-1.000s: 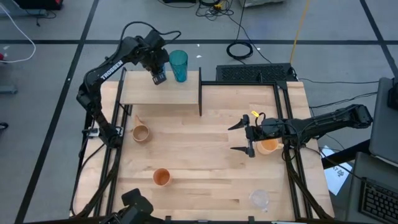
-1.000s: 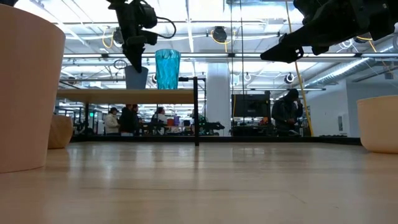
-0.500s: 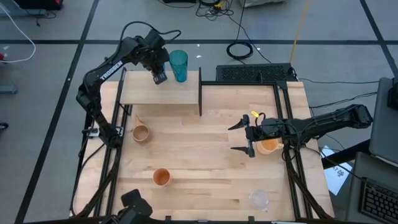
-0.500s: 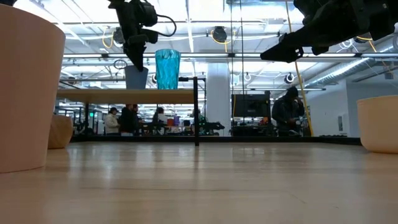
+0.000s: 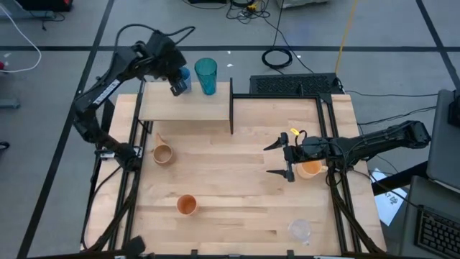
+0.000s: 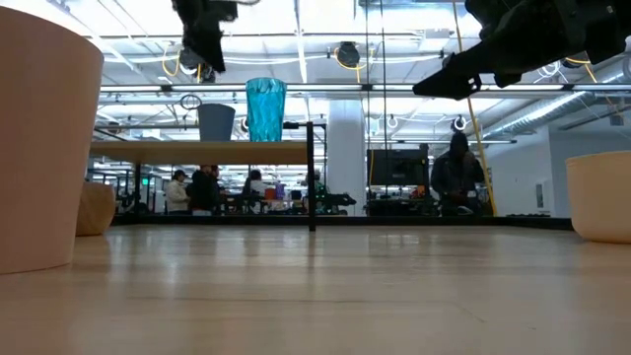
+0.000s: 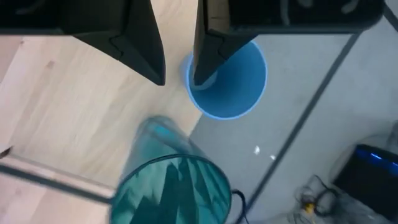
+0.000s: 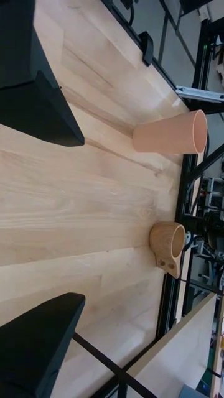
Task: Stack small to large cups/mugs on shelf
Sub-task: Put the transparent mug on the shelf
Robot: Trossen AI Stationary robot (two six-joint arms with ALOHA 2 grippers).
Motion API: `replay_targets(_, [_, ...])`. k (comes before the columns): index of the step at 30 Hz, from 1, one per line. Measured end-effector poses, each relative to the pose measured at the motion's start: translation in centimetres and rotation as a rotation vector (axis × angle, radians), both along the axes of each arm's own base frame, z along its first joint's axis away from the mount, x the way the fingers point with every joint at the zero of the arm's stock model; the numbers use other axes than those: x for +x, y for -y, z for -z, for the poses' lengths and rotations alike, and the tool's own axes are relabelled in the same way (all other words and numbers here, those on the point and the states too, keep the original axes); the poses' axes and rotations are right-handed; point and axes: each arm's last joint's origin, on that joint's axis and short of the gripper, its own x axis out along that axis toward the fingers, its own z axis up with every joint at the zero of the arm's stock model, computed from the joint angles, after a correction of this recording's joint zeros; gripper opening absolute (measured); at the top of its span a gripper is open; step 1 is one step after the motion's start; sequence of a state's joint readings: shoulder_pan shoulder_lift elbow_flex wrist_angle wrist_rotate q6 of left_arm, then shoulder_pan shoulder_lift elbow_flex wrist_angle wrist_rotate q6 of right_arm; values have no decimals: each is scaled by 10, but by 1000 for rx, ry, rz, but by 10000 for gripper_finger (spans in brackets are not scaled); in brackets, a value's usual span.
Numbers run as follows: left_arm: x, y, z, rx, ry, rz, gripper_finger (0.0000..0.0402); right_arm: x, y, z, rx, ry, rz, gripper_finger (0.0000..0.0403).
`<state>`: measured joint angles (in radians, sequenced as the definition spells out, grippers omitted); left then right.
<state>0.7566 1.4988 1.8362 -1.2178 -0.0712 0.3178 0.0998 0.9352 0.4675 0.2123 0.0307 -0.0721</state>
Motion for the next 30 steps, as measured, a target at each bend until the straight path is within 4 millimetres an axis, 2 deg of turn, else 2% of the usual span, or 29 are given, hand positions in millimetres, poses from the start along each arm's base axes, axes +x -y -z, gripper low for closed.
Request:
replay_targets(3, [-6,22,-14,43,40,4,86,0,0,0,7,0,3,396])
replay_targets(8, [-12,64,-33,84,120,119,86,0,0,0,26,-1,10,396])
replay_targets(13, [-15,103,-44,76,200,217,86,0,0,-1,66,3,23,396])
replay_targets(23, [-7,171,-46,74,219,362,85,1,0,-3,160,20,52,396])
replay_targets(30, [-6,206,-44,68,226,414,85,1,0,-3,213,23,69,396])
